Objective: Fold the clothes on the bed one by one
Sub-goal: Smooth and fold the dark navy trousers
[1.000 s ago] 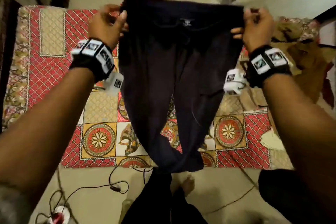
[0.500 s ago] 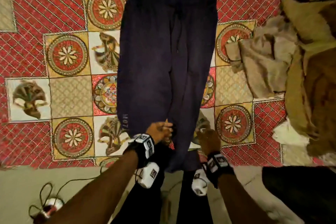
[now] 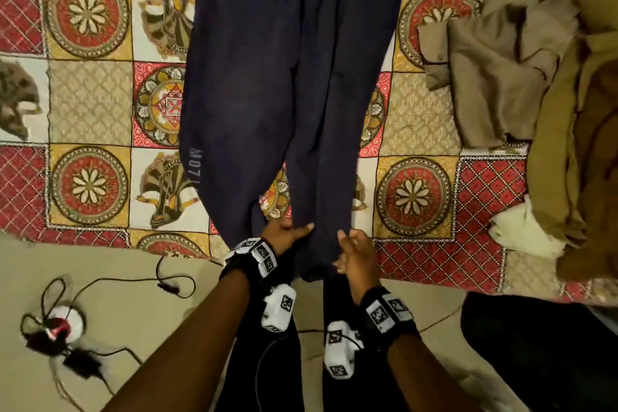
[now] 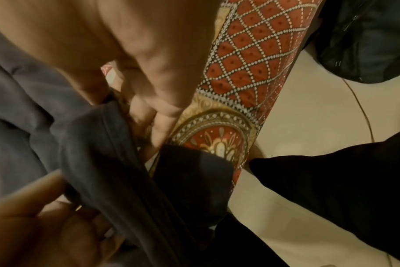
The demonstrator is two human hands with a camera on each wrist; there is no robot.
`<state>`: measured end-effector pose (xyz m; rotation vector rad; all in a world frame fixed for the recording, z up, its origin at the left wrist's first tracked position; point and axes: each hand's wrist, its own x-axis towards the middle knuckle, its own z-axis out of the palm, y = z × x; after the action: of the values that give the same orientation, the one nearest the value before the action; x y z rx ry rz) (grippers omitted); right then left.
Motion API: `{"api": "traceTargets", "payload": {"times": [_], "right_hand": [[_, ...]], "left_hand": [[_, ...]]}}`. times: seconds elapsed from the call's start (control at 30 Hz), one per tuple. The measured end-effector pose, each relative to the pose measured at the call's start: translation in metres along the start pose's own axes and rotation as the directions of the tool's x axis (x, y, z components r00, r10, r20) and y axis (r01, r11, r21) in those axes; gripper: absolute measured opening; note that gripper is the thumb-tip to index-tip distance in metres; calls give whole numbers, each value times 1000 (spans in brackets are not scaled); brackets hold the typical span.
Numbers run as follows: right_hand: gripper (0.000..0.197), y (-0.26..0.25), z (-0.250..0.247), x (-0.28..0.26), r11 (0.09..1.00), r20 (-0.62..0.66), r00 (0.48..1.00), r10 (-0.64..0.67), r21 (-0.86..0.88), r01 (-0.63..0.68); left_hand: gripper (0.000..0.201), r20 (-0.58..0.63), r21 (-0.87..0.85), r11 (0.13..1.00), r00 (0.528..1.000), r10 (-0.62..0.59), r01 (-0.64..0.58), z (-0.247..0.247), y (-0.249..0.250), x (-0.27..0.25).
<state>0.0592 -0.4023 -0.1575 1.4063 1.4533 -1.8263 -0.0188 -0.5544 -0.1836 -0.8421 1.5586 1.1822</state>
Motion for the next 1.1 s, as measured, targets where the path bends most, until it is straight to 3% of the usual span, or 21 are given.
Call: {"api": "traceTargets", "payload": {"times": [0.17,0.27,0.33,0.47,0.57,0.67,0.73,0.77,0.83,0.87,0.9,0.97,1.03,1.1], "right_hand": [[48,-22,-54,-10,998,166,986,-16,-52,25],[32,-28,-76,-12,990,304,952,43,-138,-1],[23,-28,-86,-11,982,360,933,19,-181,50],[33,-7,-101,-10,990,364,932,10,-133,41],[42,15,-105,-12,984,387,921,41,-177,30],[43,36,-110,-4,914,371,928,27,-386,127],[42,43,-114,7,801,209,978,-10,-584,133],[47,44,-114,11,691,106,994,-20,-717,90],[67,45,-112,8,438,-36,992,-123,-899,21],[69,41,-104,4,403,-49,972,-231,-914,50],[63,36,-94,1,419,-30,938,-346,-899,126],[42,23,-64,-3,481,81,892,-444,-819,313],[24,9,-25,0,564,190,922,-336,-744,359],[12,-2,20,9,605,263,943,-206,-723,334]], "left_hand": [[8,-17,-381,922,998,58,-60,15,6,-6],[29,27,-507,855,990,140,-107,18,1,-19],[35,56,-454,879,979,195,-149,16,-9,-26],[57,194,-240,961,964,183,-134,5,-46,-33],[33,169,-72,991,978,120,-109,-6,-75,-32],[16,158,142,986,985,63,-86,-20,-98,-22],[15,100,341,940,993,-56,18,-30,-113,-18],[17,89,426,903,990,-106,59,-37,-121,-16],[19,17,629,774,994,-109,74,-49,-127,-19],[18,-67,666,738,995,-79,104,-59,-126,-21],[16,-170,645,753,985,-22,128,-68,-121,-24],[13,-360,445,894,924,131,46,-91,-111,-23],[12,-497,162,976,842,209,-146,-119,-99,-17],[23,-572,-12,965,793,208,-262,-141,-81,-4]]}}
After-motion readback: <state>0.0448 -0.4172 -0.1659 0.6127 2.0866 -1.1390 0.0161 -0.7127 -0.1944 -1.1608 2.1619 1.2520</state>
